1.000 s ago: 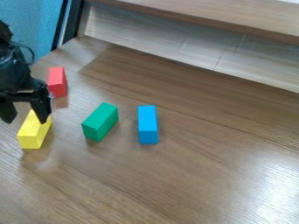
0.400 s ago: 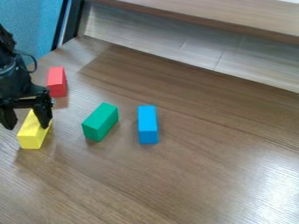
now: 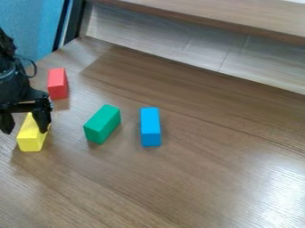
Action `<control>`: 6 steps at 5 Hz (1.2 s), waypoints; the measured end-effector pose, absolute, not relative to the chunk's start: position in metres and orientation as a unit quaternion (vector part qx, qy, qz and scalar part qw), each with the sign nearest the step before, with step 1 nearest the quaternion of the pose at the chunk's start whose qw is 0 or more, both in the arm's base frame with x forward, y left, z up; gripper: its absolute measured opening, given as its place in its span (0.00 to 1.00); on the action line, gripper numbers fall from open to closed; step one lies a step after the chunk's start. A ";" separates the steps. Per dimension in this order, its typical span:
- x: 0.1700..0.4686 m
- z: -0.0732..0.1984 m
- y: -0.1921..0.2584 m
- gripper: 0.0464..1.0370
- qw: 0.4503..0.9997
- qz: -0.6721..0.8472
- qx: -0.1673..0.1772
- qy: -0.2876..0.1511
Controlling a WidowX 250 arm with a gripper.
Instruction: Put the yellow rectangular block on top of the green rectangular block
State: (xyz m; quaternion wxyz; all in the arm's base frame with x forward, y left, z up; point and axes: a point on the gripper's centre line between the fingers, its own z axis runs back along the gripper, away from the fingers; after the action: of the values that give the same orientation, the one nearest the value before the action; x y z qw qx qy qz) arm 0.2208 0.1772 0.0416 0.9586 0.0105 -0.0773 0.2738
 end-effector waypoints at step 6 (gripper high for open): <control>0.246 0.066 0.141 0.55 0.961 0.248 -0.055 -0.111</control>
State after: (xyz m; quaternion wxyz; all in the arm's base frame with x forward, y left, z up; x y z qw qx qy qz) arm 0.2462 0.1410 0.0662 0.9608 -0.0549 -0.1106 0.2481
